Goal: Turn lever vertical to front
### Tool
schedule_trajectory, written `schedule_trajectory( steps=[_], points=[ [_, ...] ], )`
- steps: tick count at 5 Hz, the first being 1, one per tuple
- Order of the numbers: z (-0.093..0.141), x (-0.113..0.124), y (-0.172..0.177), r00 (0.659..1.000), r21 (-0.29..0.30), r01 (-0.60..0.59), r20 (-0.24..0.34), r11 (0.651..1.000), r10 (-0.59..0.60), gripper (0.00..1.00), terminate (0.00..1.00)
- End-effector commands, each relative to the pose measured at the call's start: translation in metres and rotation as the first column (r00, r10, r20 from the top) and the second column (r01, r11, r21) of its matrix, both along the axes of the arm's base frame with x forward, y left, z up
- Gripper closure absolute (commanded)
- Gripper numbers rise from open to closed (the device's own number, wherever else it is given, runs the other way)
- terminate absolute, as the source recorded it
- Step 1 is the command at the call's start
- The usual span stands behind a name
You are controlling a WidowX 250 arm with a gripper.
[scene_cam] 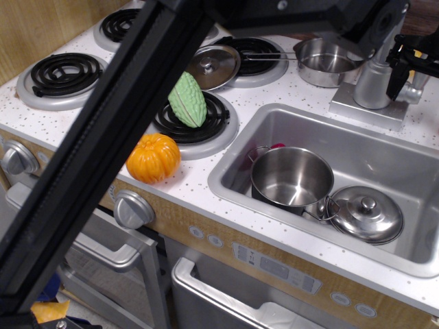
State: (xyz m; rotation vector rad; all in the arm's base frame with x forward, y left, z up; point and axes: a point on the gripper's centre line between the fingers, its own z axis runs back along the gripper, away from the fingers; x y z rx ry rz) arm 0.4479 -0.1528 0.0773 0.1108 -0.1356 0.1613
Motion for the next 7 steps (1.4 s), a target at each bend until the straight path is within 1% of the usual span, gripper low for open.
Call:
schedule_trajectory(
  steps=[1,2,3,4,5,6,7],
  points=[
    [0.0,0.0,0.0,1.0,0.0,0.0,0.0,1.0,0.0,0.0,0.0],
    [0.006,0.015,0.002,0.997,0.038,0.026,0.066,0.999,-0.028,0.0,0.0],
    [0.012,0.023,0.004,0.994,0.071,0.031,0.103,0.997,-0.038,0.0,0.0],
    [0.025,0.026,0.003,0.99,0.1,0.015,0.135,0.995,-0.028,0.0,0.0],
    [0.038,0.032,0.005,0.982,0.12,0.005,0.188,0.993,-0.028,0.0,0.0],
    [0.042,0.038,0.008,0.975,0.126,0.012,0.218,0.992,-0.04,0.0,0.0],
    [0.041,0.046,0.01,0.967,0.145,0.009,0.25,0.989,-0.045,0.0,0.0]
  ],
)
